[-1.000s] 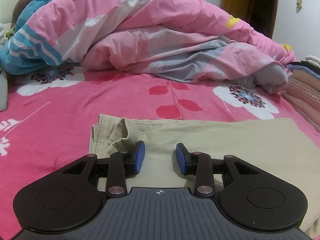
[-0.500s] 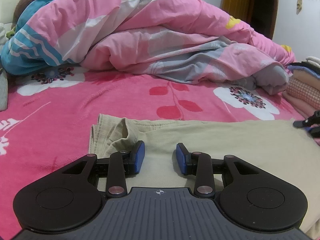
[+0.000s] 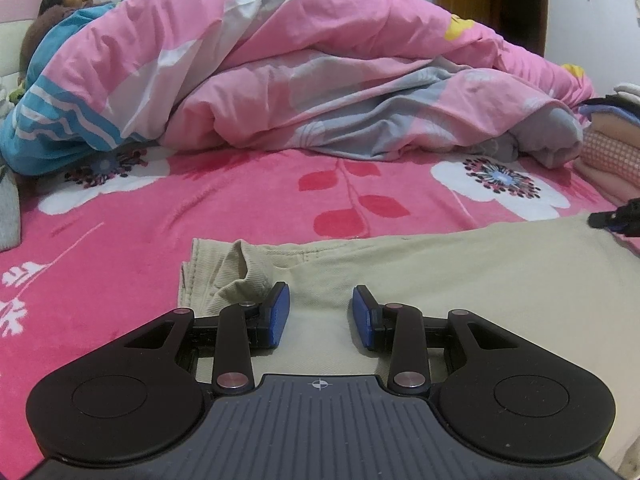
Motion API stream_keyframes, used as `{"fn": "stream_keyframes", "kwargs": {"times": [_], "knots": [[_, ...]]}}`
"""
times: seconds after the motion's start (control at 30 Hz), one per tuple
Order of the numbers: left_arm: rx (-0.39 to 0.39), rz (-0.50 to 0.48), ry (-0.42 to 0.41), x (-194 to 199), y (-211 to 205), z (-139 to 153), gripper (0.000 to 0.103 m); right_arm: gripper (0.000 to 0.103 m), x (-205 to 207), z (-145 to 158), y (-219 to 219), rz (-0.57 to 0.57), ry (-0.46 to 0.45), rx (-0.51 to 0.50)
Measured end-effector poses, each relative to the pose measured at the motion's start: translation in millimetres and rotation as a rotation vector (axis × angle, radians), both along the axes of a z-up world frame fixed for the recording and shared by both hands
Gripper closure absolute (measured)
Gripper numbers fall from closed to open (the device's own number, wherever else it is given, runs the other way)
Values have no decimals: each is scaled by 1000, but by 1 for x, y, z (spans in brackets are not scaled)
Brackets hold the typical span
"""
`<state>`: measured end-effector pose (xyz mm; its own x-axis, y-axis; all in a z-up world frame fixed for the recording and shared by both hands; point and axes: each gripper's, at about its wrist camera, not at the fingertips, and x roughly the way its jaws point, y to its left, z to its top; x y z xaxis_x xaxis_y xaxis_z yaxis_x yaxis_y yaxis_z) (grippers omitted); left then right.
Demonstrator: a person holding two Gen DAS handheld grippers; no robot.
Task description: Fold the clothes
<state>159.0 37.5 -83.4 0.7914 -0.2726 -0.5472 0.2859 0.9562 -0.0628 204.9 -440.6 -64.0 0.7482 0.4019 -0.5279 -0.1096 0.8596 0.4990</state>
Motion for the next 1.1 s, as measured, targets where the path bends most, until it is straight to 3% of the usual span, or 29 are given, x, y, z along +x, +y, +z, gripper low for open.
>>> {"fn": "stream_keyframes", "kwargs": {"times": [0.1,0.17,0.37,0.43,0.57,0.6,0.67,0.7,0.8,0.93,1.1], "knots": [[-6,1,1,0,0,0,69,80,-32,18,-14,-11,-36,61],[-9,1,1,0,1,0,69,80,-60,33,-11,54,-79,72],[-8,4,2,0,0,0,69,82,-115,21,48,230,22,-286],[4,7,3,0,-1,2,68,83,-124,9,59,242,11,-391],[23,3,-12,-15,2,22,64,81,-131,32,65,124,9,-411],[-12,6,-32,-26,10,30,62,81,-138,39,64,98,-18,-391],[-116,21,-77,-52,32,44,40,80,-154,51,57,32,-68,-320],[-177,35,-74,-65,44,47,37,78,-162,52,52,-5,-80,-281],[-352,85,6,-97,75,43,35,71,-171,41,27,-137,-68,-126],[-514,160,114,-129,98,20,35,70,-167,-2,-3,-252,36,139],[-659,265,181,-136,112,-9,35,69,-167,-22,-17,-290,35,259]]}}
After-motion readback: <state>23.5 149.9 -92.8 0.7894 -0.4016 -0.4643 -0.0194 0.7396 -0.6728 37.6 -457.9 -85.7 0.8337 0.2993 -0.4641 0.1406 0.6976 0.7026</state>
